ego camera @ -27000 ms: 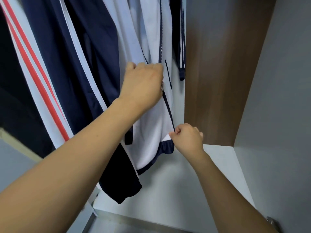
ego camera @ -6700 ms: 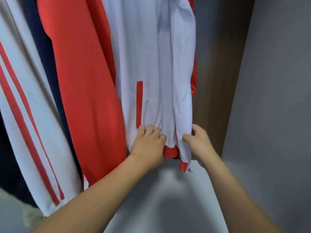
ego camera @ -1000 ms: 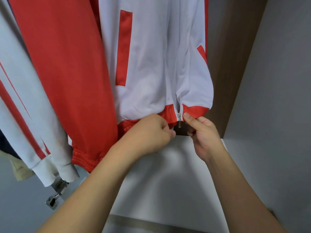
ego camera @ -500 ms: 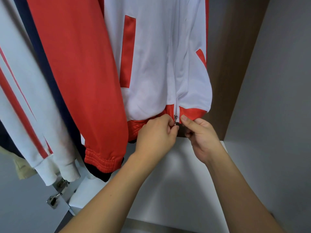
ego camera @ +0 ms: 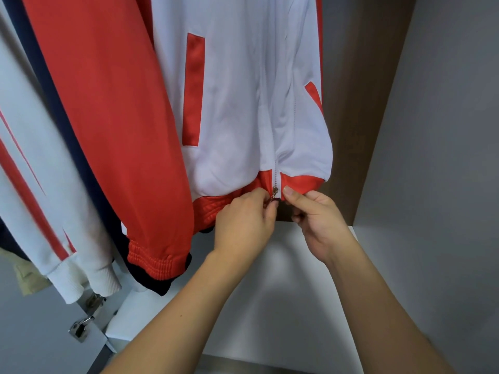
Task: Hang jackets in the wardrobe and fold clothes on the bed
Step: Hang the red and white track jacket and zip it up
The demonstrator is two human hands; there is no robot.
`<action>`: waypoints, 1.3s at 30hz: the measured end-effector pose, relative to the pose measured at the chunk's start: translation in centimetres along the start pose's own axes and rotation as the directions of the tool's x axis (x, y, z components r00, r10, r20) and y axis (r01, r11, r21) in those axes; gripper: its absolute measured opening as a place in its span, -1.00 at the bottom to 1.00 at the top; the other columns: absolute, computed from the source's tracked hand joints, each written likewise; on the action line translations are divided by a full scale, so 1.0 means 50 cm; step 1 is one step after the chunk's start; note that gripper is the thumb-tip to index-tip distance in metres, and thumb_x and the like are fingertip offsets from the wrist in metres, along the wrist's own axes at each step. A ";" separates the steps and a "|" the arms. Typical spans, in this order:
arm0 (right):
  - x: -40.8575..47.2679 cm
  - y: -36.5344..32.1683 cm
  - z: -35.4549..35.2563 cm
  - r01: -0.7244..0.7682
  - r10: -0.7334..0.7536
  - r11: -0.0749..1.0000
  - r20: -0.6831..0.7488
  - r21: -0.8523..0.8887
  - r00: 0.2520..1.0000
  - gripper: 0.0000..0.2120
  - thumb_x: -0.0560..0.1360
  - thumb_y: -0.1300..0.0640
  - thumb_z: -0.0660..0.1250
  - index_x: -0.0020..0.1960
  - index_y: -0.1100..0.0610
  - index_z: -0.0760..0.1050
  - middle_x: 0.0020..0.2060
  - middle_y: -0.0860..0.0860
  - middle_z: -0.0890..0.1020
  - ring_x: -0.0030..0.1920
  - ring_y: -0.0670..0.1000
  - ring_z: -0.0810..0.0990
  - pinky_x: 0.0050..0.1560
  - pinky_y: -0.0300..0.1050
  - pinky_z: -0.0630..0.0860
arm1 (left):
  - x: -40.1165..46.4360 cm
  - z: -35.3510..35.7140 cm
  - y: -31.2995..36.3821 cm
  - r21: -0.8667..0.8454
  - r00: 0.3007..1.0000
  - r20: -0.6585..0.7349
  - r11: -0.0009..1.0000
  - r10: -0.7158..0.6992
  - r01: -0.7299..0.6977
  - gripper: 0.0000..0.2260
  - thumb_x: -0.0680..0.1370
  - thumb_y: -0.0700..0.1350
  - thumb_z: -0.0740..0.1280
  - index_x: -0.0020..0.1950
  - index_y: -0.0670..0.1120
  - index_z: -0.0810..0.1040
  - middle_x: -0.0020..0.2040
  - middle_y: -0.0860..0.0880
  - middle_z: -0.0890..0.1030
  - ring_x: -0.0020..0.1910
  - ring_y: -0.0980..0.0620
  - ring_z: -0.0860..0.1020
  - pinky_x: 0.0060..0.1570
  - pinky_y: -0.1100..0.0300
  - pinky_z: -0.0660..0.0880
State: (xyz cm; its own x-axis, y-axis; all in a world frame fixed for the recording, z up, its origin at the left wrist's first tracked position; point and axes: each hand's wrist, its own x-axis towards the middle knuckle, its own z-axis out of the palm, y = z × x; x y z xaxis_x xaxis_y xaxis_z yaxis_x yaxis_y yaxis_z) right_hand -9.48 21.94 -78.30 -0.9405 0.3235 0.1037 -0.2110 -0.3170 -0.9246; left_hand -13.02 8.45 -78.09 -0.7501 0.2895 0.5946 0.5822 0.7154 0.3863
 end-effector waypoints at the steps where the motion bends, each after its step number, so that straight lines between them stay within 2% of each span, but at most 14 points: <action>1: -0.001 -0.002 -0.001 -0.001 0.001 1.000 -0.001 -0.001 1.000 -0.75 0.25 0.01 0.52 -0.23 0.15 0.56 -0.27 0.09 0.45 -0.35 -0.08 0.30 -0.28 -0.18 0.24 | 0.000 -0.001 0.001 0.024 1.000 -0.009 1.000 0.019 -0.019 -0.85 0.57 0.05 0.26 -0.08 0.02 0.54 -0.23 0.06 0.62 -0.22 -0.07 0.58 -0.34 0.11 0.34; 7: -0.003 -0.004 -0.015 0.021 -0.021 1.000 0.008 -0.012 1.000 -0.85 0.31 0.05 0.51 -0.23 0.13 0.64 -0.27 0.05 0.58 -0.36 -0.10 0.45 -0.27 -0.24 0.36 | -0.002 -0.017 0.016 0.169 0.991 0.030 0.977 0.129 -0.133 -0.83 0.65 -0.02 0.15 -0.09 -0.02 0.43 -0.16 -0.02 0.60 -0.23 -0.17 0.56 -0.38 0.11 0.15; 9: 0.001 0.001 -0.022 0.034 -0.033 0.999 0.023 -0.039 0.999 -0.87 0.40 0.10 0.48 -0.12 0.16 0.69 -0.16 0.05 0.72 -0.15 -0.02 0.68 -0.03 -0.19 0.54 | 0.002 -0.031 0.025 0.262 0.988 0.048 0.952 0.149 -0.157 -0.86 0.63 -0.05 0.18 -0.13 -0.01 0.33 -0.18 -0.03 0.57 -0.27 -0.17 0.54 -0.42 0.12 0.09; 12: 0.006 0.003 -0.022 0.073 -0.074 0.995 -0.009 -0.060 0.997 -0.87 0.47 0.17 0.44 -0.01 0.18 0.68 -0.04 0.10 0.72 0.07 0.09 0.68 0.18 -0.04 0.53 | 0.017 -0.058 0.051 0.421 0.979 0.096 0.884 0.181 -0.204 -0.90 0.54 -0.14 0.26 -0.13 0.00 0.37 -0.23 -0.02 0.55 -0.36 -0.11 0.48 -0.48 0.14 -0.07; 16: 0.011 0.001 -0.009 0.135 -0.143 0.984 -0.060 -0.118 0.988 -0.90 0.51 0.24 0.40 -0.01 0.23 0.66 -0.08 0.16 0.72 -0.04 0.03 0.68 0.03 -0.12 0.54 | 0.050 -0.080 0.091 0.581 0.965 0.163 0.770 0.207 -0.264 -0.88 0.52 -0.19 0.22 0.02 -0.03 0.42 -0.08 -0.04 0.57 -0.16 -0.12 0.60 -0.46 0.16 0.07; 19: 0.013 -0.003 -0.006 0.165 -0.185 0.955 -0.058 -0.247 0.981 -0.70 0.53 0.20 0.39 0.02 0.49 0.50 -0.01 0.46 0.55 -0.10 0.32 0.58 0.05 0.16 0.55 | 0.083 -0.093 0.113 0.628 0.966 0.135 0.736 0.219 -0.254 -0.89 0.55 -0.16 0.22 0.05 -0.04 0.45 -0.05 -0.04 0.57 -0.12 -0.13 0.60 -0.42 0.16 0.13; 22: 0.009 -0.004 -0.014 0.152 -0.181 0.932 -0.058 -0.330 0.982 -0.66 0.53 0.18 0.40 -0.11 0.49 0.42 -0.31 0.29 0.48 -0.28 0.11 0.39 -0.15 -0.04 0.40 | 0.141 -0.115 0.122 0.662 0.967 0.034 0.719 0.251 -0.209 -0.89 0.57 -0.18 0.21 0.04 -0.07 0.50 -0.04 -0.08 0.60 -0.10 -0.18 0.60 -0.37 0.14 0.17; 25: 0.008 -0.005 -0.028 0.058 -0.106 0.912 -0.098 -0.406 0.990 -0.65 0.51 0.15 0.42 -0.22 0.42 0.41 -0.37 0.21 0.36 -0.29 0.02 0.37 -0.22 -0.13 0.33 | 0.188 -0.139 0.124 0.670 0.957 0.031 0.705 0.288 -0.234 -0.82 0.56 -0.20 0.15 0.06 -0.10 0.52 -0.01 -0.12 0.59 -0.04 -0.19 0.56 -0.26 0.09 0.19; 27: 0.006 -0.008 -0.034 -0.024 -0.061 0.871 -0.157 -0.491 0.986 -0.57 0.49 0.08 0.43 -0.38 0.21 0.29 -0.50 0.05 0.29 -0.42 -0.02 0.28 -0.34 -0.16 0.27 | 0.194 -0.143 0.127 0.666 0.934 0.101 0.673 0.344 -0.320 -0.77 0.56 -0.18 0.11 0.11 -0.08 0.52 0.01 -0.11 0.59 -0.01 -0.19 0.52 -0.18 0.06 0.16; 29: 0.003 -0.010 -0.037 -0.071 -0.081 0.789 -0.218 -0.610 0.973 -0.58 0.48 0.00 0.42 -0.37 0.21 0.33 -0.48 0.04 0.37 -0.42 0.06 0.34 -0.30 -0.07 0.37 | 0.187 -0.142 0.128 0.657 0.912 0.142 0.653 0.384 -0.377 -0.77 0.56 -0.18 0.12 0.11 -0.06 0.52 -0.02 -0.08 0.59 -0.06 -0.16 0.48 -0.15 0.07 0.13; 32: -0.005 -0.022 -0.026 -0.058 -0.286 0.636 -0.304 -0.769 0.909 -0.67 0.47 -0.12 0.39 0.07 0.11 0.54 -0.06 0.03 0.51 -0.01 0.08 0.53 0.10 0.08 0.51 | 0.182 -0.141 0.123 0.632 0.893 0.158 0.652 0.421 -0.419 -0.79 0.55 -0.20 0.14 0.07 -0.06 0.52 -0.16 -0.04 0.54 -0.20 -0.08 0.31 -0.11 0.08 0.09; 35: -0.001 -0.047 0.011 0.102 -0.421 0.562 -0.178 -0.821 0.889 -0.58 0.47 -0.16 0.36 0.24 0.03 0.51 0.03 -0.01 0.49 0.09 0.07 0.49 0.16 0.06 0.49 | 0.202 -0.158 0.124 0.594 0.886 0.178 0.671 0.429 -0.444 -0.79 0.58 -0.17 0.13 0.10 -0.03 0.53 -0.16 -0.02 0.53 -0.20 -0.04 0.27 -0.08 0.07 0.09; 37: 0.008 -0.067 0.039 0.143 -0.448 0.490 -0.108 -0.860 0.888 -0.65 0.48 -0.16 0.34 0.13 0.05 0.57 -0.02 0.02 0.53 0.03 0.08 0.49 0.05 0.03 0.49 | 0.215 -0.170 0.130 0.567 0.872 0.206 0.673 0.443 -0.476 -0.80 0.59 -0.15 0.15 0.10 0.01 0.54 -0.10 0.00 0.59 -0.20 -0.03 0.28 -0.08 0.08 0.09; 39: 0.020 -0.086 0.058 0.158 -0.478 0.445 -0.085 -0.882 0.874 -0.76 0.51 -0.06 0.32 -0.18 0.10 0.52 -0.19 0.03 0.51 -0.10 0.12 0.51 -0.17 -0.02 0.40 | 0.222 -0.180 0.140 0.554 0.864 0.224 0.670 0.451 -0.494 -0.81 0.62 -0.11 0.15 0.08 0.03 0.55 -0.15 0.01 0.57 -0.19 -0.03 0.27 -0.06 0.08 0.11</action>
State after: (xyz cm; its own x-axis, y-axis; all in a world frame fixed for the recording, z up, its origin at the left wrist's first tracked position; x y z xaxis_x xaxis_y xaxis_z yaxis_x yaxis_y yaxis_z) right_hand -10.31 21.06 -73.15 -0.6988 0.5098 0.5019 -0.0075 0.6963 -0.7177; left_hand -14.48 10.95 -62.45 -0.4559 0.7154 0.5295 0.5869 0.6889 -0.4254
